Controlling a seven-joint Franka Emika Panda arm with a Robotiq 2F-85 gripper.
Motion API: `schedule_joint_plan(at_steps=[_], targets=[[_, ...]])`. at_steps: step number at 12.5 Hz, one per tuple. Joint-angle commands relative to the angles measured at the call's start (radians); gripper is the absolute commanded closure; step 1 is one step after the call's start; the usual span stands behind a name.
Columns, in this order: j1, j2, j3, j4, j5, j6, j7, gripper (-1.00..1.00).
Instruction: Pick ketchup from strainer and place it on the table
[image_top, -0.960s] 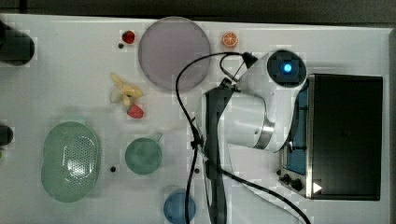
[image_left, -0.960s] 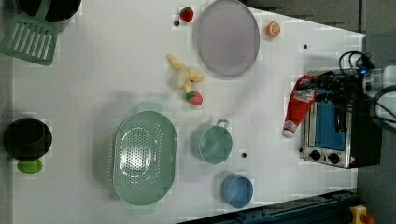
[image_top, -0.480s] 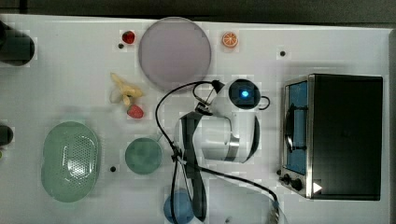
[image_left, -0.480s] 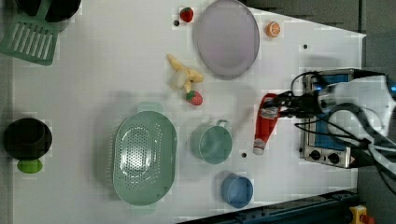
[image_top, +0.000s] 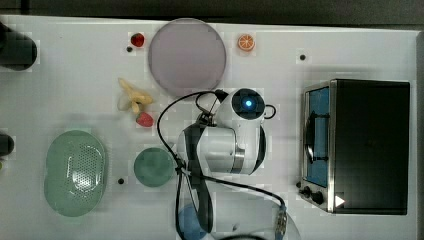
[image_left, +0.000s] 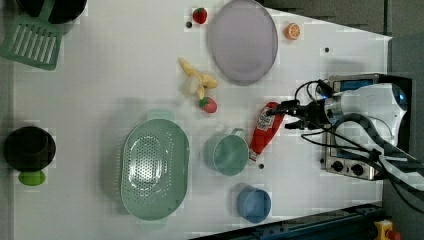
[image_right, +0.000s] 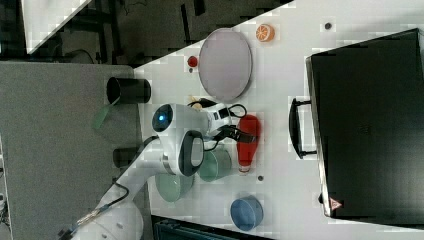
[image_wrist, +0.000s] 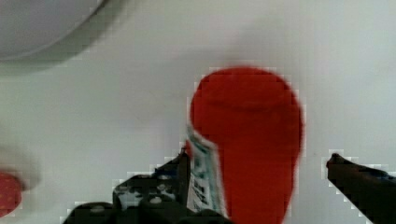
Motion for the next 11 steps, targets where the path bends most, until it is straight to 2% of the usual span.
schedule_joint_plan(at_steps=[1,6,11], targets=[[-0.019,-0.163,0.003,0.08,0.007,-0.057,0.013,-1.0],[-0.018,-0.324,0.007,0.296,0.007,-0.418,0.206,-1.0],[-0.012,-0.369,0.017,0.499,0.017,-0.611,0.375,-1.0]])
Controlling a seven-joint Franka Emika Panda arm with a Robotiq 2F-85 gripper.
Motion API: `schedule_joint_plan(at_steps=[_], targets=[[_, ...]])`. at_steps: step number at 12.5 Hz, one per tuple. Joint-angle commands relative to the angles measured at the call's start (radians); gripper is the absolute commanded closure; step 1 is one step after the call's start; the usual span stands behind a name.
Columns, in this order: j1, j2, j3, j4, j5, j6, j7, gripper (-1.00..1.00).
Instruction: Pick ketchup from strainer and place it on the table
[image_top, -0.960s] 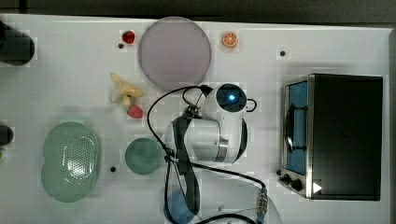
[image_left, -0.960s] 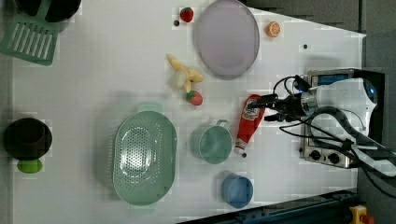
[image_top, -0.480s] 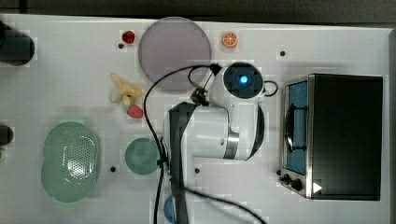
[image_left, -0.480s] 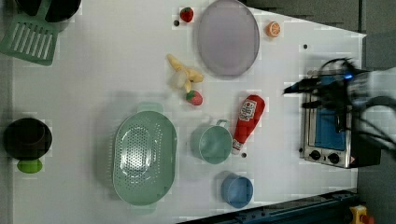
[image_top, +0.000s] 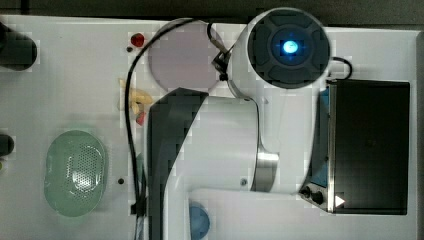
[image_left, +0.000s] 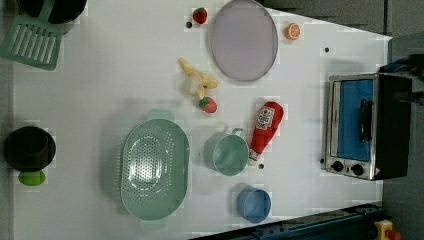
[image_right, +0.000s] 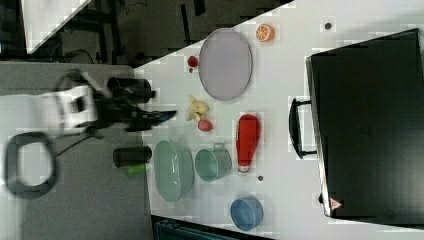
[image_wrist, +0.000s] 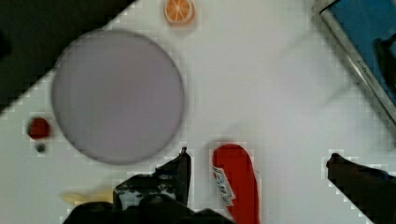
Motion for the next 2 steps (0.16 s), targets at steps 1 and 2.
schedule_joint_plan(at_steps=[1,2], targets=[[-0.004,0.014,0.011,0.052,0.016,-0.097,0.153,-1.0],[-0.003,0.015,0.016,0.071,0.016,-0.136,0.153,-1.0]])
